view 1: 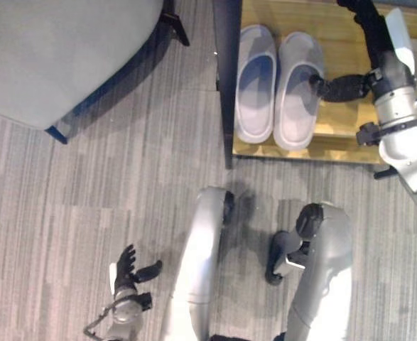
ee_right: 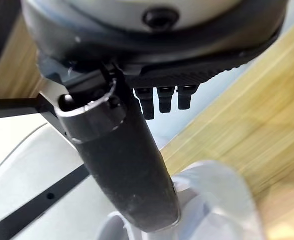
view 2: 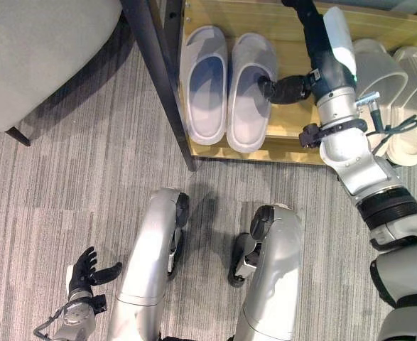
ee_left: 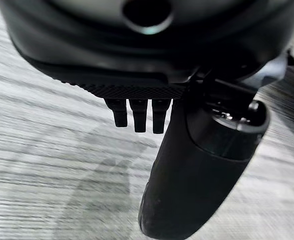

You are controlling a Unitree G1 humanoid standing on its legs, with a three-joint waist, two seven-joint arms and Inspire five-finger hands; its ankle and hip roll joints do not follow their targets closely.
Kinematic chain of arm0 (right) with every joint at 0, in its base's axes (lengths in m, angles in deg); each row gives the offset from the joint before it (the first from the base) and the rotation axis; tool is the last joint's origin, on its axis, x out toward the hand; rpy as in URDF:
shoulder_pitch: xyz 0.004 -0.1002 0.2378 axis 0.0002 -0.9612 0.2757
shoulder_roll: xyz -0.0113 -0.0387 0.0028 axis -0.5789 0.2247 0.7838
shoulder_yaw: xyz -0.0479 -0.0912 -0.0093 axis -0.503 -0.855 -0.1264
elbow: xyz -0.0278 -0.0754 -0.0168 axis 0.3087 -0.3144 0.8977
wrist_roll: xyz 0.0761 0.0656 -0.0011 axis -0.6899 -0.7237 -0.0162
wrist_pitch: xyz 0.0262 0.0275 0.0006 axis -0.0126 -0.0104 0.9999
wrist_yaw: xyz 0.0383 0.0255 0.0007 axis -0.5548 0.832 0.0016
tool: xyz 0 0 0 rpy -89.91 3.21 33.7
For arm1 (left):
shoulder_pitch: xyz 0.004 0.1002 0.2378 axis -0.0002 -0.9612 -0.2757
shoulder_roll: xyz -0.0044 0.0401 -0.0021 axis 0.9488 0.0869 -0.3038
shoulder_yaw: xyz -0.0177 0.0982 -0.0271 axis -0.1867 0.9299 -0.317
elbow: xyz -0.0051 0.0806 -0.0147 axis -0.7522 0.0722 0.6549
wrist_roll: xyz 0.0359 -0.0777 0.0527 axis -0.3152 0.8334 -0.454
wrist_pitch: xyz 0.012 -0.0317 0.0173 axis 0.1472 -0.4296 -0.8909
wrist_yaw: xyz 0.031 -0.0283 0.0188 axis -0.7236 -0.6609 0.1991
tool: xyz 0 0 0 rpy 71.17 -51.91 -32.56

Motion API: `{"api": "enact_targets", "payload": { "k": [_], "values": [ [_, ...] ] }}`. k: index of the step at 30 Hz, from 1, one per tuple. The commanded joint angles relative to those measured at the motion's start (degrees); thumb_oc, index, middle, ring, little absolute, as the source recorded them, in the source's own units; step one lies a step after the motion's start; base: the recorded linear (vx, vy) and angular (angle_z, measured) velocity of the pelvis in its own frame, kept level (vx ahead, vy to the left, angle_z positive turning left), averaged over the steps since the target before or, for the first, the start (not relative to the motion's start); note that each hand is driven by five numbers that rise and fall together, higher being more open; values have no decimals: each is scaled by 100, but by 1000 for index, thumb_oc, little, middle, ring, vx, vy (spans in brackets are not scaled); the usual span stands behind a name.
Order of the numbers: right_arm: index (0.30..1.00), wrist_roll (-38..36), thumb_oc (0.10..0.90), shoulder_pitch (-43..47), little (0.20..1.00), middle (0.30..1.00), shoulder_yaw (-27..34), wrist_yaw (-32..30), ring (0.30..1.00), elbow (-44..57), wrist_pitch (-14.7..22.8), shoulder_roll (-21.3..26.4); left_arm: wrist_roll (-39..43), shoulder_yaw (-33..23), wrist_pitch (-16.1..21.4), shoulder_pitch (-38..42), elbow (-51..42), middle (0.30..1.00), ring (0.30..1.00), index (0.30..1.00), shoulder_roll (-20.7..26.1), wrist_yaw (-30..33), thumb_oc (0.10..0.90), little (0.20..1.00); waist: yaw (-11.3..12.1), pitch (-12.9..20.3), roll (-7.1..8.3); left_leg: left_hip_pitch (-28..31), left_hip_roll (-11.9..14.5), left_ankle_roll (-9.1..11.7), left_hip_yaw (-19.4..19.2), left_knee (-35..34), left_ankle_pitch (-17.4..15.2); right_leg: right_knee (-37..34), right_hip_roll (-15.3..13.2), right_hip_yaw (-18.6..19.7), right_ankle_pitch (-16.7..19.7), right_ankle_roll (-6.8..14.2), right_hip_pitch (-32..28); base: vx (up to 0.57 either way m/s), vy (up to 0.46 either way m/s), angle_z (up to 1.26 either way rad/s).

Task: Arrange the slippers neatly on the shoe rack.

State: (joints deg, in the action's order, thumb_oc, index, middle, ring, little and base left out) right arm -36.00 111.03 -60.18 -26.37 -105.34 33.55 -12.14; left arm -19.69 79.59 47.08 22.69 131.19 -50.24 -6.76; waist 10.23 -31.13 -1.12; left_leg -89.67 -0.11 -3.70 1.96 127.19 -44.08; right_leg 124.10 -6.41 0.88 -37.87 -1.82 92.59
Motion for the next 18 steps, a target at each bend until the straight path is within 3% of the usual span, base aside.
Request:
{"api": "enact_targets", "payload": {
  "k": [1, 5, 8, 10, 11, 12, 13, 14, 16, 17, 18],
  "values": [
    [900, -343, 800, 407, 900, 900, 807, -360, 900, 631, 540, 129, -156, 217, 196, -269, 92, 900, 900, 900, 317, 187, 800, 900, 262, 134, 18, -28, 232, -167, 602, 200, -588, 70, -105, 105, -431, -457, -264, 0, 0, 0],
    [900, -748, 800, 110, 900, 900, 1222, -226, 900, 996, 746, 28, -278, 209, 149, -258, 160, 900, 900, 900, 316, 184, 800, 900, 244, 134, 47, -28, 227, -171, 591, 192, -588, 60, -100, 104, -432, -450, -264, 0, 0, 0],
    [900, -1144, 800, -622, 900, 900, 2066, -126, 900, 2058, 1229, -175, -448, 92, 132, -360, 141, 900, 900, 900, 216, 300, 800, 900, 166, 134, 89, -28, 230, -185, 547, 139, -589, 51, -86, 128, -440, -441, -264, 0, 0, 0],
    [900, -1024, 800, -926, 900, 900, 2363, -168, 900, 2524, 1320, -221, -513, 14, 138, -399, -6, 900, 900, 900, 234, 358, 800, 900, 141, 134, 113, -28, 226, -195, 540, 117, -589, 60, -70, 145, -442, -445, -264, 7, -16, 0],
    [900, -734, 800, -1469, 900, 900, 2813, -303, 900, 3109, 1313, -337, -691, -63, 106, -438, -184, 900, 900, 900, 216, 469, 800, 900, 105, 134, 189, -28, 203, -201, 522, 87, -577, 72, -48, 178, -443, -442, -264, 28, -42, 0],
    [900, -687, 800, -1793, 900, 900, 3048, -274, 900, 3429, 1396, -505, -786, -148, 108, -393, -301, 900, 900, 900, 183, 554, 800, 900, 43, 134, 235, -28, 197, -206, 506, 84, -573, 75, -26, 181, -440, -448, -264, 36, -19, 4],
    [900, -586, 800, -2566, 900, 900, 3526, -278, 900, 3879, 1461, -1019, -773, -429, 132, -191, -640, 900, 900, 900, 200, 738, 800, 900, -5, 134, 320, -28, 165, -230, 443, 31, -545, 67, 31, 196, -382, -421, -264, 22, 1, 4],
    [900, -558, 800, -2647, 900, 900, 3591, -282, 900, 3960, 1433, -1068, -777, -421, 118, -200, -658, 900, 900, 900, 237, 741, 800, 900, 15, 134, 351, -28, 161, -234, 433, 21, -530, 62, 28, 205, -374, -417, -264, -1, 2, 4],
    [900, -333, 800, -3212, 900, 900, 3951, -209, 900, 4328, 1343, -1625, -741, -730, 162, 217, -935, 900, 900, 900, 332, 805, 800, 900, -34, 134, 497, -28, 173, -240, 347, -174, -468, -139, 41, 220, -321, -408, -264, -51, 9, 0],
    [900, -435, 800, -3596, 900, 900, 3988, -28, 900, 4410, 1350, -2233, -737, -1017, 163, 826, -1126, 900, 900, 900, 493, 799, 800, 900, -100, 134, 520, -28, 175, -224, 357, -594, -295, -552, 22, 176, -214, -360, -381, -104, 25, -3],
    [900, -466, 800, -3619, 900, 900, 4027, 20, 900, 4447, 1340, -2274, -740, -1015, 152, 842, -1126, 900, 900, 900, 526, 799, 800, 900, -99, 134, 536, -28, 159, -224, 366, -643, -249, -604, 7, 158, -185, -364, -399, -155, 63, -2]
  ]
}}
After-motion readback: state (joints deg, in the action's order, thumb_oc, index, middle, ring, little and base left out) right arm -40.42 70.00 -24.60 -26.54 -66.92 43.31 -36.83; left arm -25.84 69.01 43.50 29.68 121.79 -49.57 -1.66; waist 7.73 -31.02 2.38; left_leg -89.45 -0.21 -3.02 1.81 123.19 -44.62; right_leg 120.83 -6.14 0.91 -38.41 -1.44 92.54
